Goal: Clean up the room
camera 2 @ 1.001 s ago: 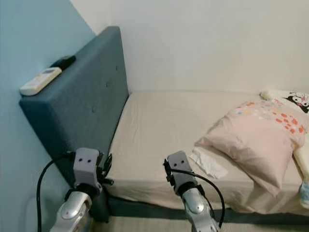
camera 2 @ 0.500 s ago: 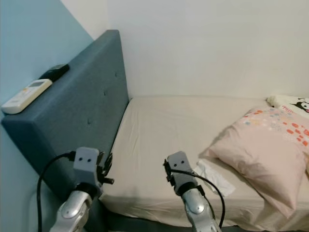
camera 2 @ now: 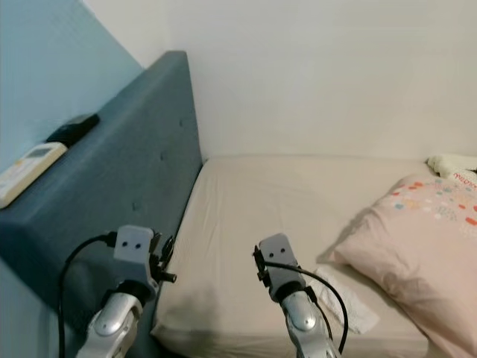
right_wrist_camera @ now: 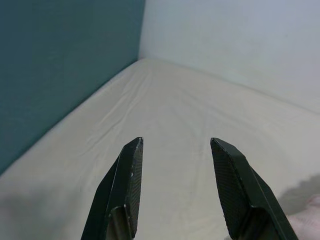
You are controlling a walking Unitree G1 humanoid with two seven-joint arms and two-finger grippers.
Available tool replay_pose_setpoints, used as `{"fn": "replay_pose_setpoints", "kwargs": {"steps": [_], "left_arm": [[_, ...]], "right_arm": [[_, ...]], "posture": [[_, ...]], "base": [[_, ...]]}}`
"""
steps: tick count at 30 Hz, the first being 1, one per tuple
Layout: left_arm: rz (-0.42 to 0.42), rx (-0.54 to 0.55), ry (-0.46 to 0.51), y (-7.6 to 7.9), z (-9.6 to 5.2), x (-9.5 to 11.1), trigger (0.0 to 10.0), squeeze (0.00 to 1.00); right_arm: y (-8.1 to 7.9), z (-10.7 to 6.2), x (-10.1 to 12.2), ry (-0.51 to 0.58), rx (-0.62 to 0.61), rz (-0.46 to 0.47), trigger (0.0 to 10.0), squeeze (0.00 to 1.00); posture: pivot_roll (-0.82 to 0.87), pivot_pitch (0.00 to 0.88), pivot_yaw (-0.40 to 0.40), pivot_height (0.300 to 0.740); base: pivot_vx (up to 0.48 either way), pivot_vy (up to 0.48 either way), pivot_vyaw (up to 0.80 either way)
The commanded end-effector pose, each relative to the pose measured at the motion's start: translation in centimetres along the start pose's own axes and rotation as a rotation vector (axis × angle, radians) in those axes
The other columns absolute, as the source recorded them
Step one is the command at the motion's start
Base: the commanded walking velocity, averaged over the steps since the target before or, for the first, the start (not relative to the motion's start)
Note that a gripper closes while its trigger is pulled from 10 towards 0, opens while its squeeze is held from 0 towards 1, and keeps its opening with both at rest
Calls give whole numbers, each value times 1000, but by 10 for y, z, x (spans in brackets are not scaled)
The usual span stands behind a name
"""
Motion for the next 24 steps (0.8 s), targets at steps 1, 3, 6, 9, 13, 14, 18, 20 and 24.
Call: {"fn": "replay_pose_setpoints", "kwargs": {"steps": [1,3,6,9,13,14,18,20,24], "left_arm": [[-8,0,-20,1,-1,-4,10000,0],[-5,0,-20,1,-1,-5,10000,0],[-1,-1,-19,1,-1,-5,10000,0],[2,-3,-21,1,-1,-5,10000,0],[7,-6,-19,1,-1,-5,10000,0],[8,-7,-18,1,-1,-5,10000,0],[18,-22,-17,3,-1,-5,10000,0],[21,-27,-17,3,-1,-5,10000,0],[21,-33,-14,5,-1,-4,10000,0]], "right_arm": [[3,-1,-2,-11,-11,1,10000,0],[3,-1,-2,-11,-11,0,10000,0],[3,-1,-2,-11,-12,0,10000,0],[3,-1,-2,-12,-12,0,10000,0],[3,-1,-3,-14,-11,0,10000,0],[3,-1,-3,-15,-11,1,10000,0],[3,-1,-3,-17,-13,1,10000,0],[3,-1,-3,-18,-14,1,10000,0],[4,-1,-3,-20,-16,1,10000,0]], "posture": [[57,5,-13,734],[56,5,-14,734],[56,5,-13,734],[56,5,-13,734],[56,8,-14,734],[57,9,-14,734],[56,9,-12,734],[56,9,-12,734],[54,9,-11,734]], "base": [[0,0,0],[0,0,0],[0,0,0],[0,0,0],[0,0,0],[0,0,0],[0,0,0],[0,0,0],[0,-122,0]]}}
Point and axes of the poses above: a point about 5 cm out from each wrist's last joint towards the gripper, its own z axis pointing out of the wrist towards the gripper, its own x axis along the axis of the wrist's last joint, y = z × x, the point moved 2 cm from there along z, pointing out of the wrist towards the gripper, and after that the axes turned 1 degree about -z, right-handed, at the moved point
